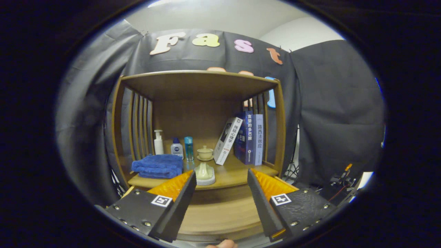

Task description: Pull open the drawer, take out the items inside it, and place them on the countertop above the cabinet.

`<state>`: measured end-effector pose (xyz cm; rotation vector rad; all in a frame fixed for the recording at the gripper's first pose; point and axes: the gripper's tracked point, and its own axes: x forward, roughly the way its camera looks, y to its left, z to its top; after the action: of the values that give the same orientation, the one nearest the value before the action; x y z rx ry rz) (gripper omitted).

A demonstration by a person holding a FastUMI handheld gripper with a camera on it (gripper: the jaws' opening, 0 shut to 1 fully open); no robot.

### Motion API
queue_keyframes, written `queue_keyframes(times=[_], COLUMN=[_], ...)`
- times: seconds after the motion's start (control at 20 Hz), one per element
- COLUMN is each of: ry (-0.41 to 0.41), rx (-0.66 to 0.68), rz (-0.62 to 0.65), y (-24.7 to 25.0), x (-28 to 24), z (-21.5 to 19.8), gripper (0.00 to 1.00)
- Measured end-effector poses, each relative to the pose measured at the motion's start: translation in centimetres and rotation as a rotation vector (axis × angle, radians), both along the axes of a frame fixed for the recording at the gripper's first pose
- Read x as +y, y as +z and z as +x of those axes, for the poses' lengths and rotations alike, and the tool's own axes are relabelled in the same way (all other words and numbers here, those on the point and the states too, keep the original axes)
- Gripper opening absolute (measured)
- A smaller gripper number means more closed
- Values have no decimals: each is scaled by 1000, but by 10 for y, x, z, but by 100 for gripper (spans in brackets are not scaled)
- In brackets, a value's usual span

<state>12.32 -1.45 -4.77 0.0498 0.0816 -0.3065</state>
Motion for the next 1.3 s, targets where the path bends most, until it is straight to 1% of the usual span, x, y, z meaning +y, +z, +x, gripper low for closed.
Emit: queue_keyframes(times=[0.25, 0.4, 0.6, 0.75, 1.0, 1.3], ry=[4, -1, 13, 27, 53, 51], rx=[15, 77, 137, 178, 217, 237], rz=[7, 16, 43, 61, 73, 113], y=[-30, -61, -96, -118, -141, -161], x=[3, 3, 7, 11, 17, 16], z=[-33, -52, -68, -72, -70, -64], gripper=[89, 89, 89, 89, 89, 89])
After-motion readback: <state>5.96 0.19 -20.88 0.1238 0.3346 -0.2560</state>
